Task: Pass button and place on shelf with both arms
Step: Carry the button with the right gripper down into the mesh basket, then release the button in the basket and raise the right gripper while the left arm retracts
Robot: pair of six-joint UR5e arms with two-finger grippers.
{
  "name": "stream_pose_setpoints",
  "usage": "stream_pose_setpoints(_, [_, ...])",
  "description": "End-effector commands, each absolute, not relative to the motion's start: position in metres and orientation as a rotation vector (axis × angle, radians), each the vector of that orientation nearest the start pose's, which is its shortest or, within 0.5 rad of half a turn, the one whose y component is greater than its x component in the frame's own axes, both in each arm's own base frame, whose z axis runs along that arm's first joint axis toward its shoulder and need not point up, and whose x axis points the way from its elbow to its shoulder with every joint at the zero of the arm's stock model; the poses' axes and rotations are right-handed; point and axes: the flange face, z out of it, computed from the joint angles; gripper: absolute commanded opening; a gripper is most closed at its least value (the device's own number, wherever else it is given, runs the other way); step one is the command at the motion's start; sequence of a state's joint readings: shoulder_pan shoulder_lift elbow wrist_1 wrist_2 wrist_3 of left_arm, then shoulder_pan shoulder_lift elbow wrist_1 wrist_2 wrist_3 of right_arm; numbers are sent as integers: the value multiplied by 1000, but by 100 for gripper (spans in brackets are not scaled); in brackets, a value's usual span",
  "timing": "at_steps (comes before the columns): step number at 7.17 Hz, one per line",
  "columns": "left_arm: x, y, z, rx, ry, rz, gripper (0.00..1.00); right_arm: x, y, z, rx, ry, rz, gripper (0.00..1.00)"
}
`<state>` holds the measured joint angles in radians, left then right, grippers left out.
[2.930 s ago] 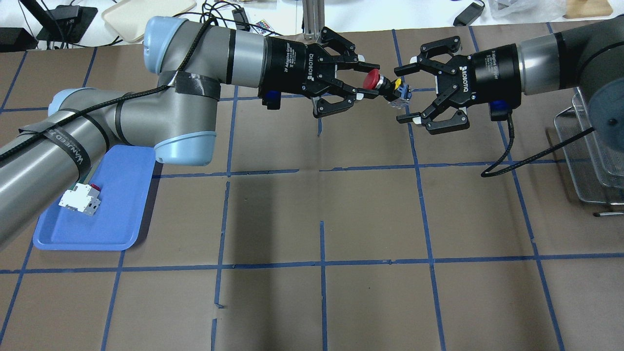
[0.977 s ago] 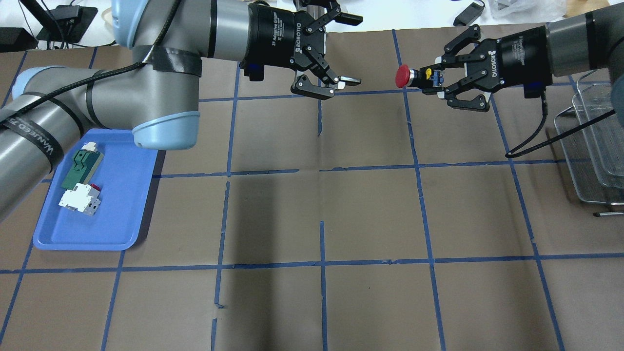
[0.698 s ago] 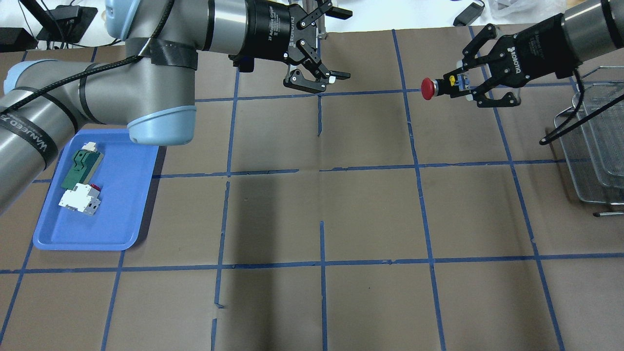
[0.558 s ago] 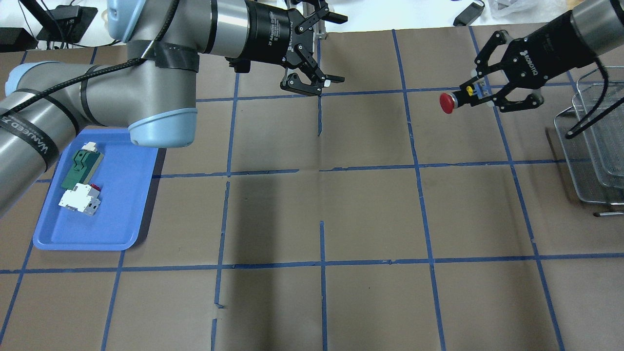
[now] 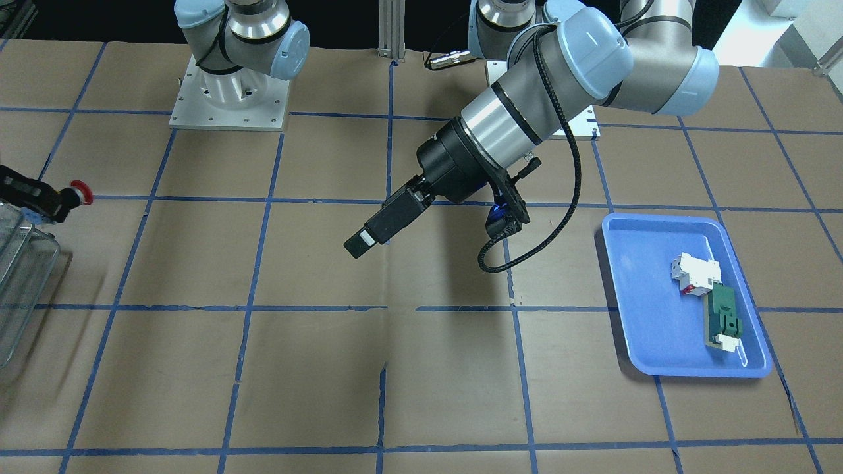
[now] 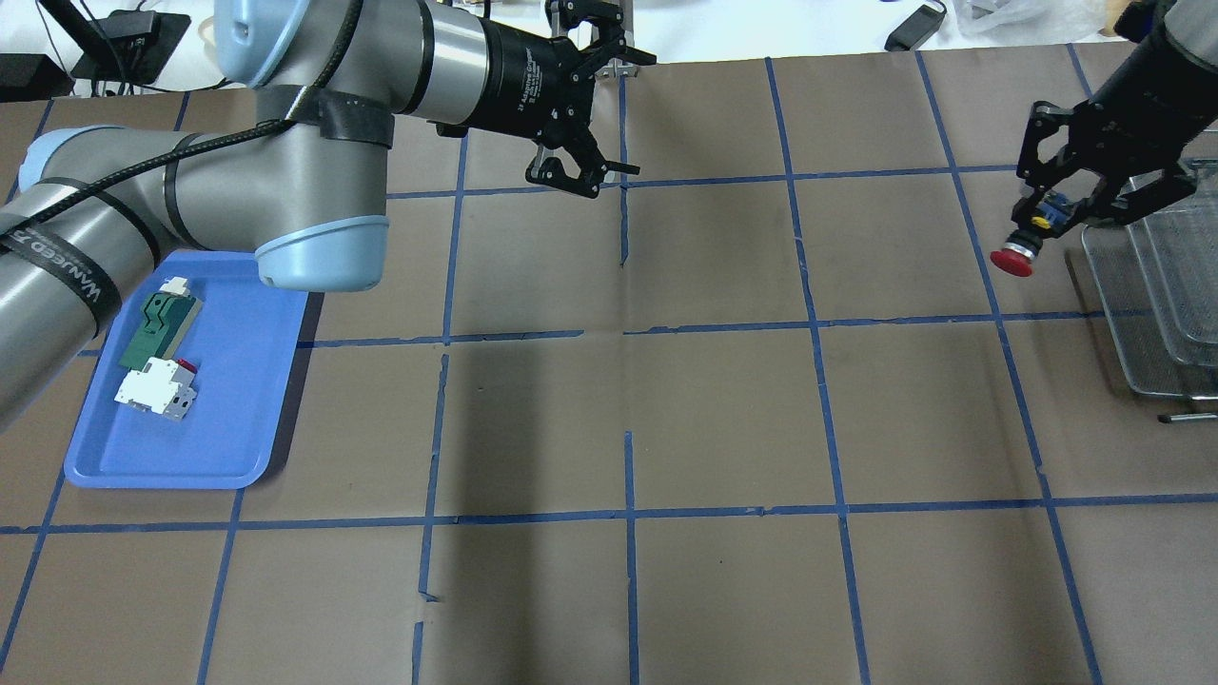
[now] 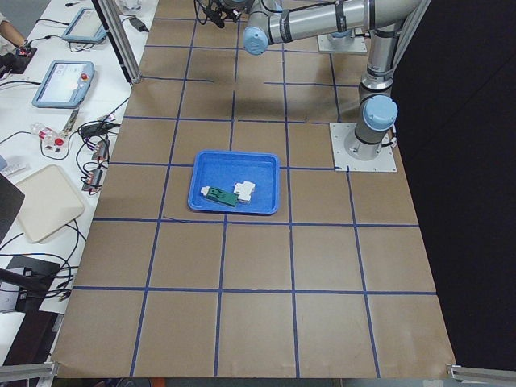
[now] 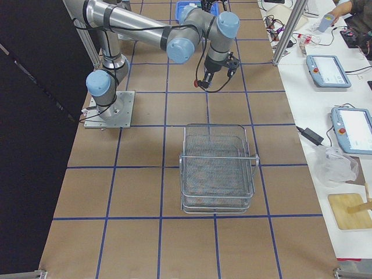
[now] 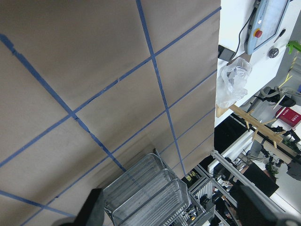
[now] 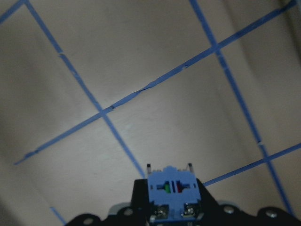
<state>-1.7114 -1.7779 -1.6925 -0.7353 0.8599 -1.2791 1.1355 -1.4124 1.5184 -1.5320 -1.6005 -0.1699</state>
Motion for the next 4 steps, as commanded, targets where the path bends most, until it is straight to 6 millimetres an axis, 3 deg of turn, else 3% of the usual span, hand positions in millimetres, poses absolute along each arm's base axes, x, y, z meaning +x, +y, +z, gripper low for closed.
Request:
stream_pose_setpoints(1, [-272,-544,436,830,-2312,-81,100,-198,-554,420,243,3138,204,0])
stream_pose_setpoints(2, [-269,-542,444,734,-2418,-99,100,-218,-576,417,120,3161,208,0])
stream_pose_setpoints(3, [-262,-535,451,635,-2540,-137,100,-241,-590,402,-17,3187,285,0])
stream_pose_setpoints(4, [-254,-529,458,529,-2629,-158,100,-246,-594,392,-18,3185,306,0])
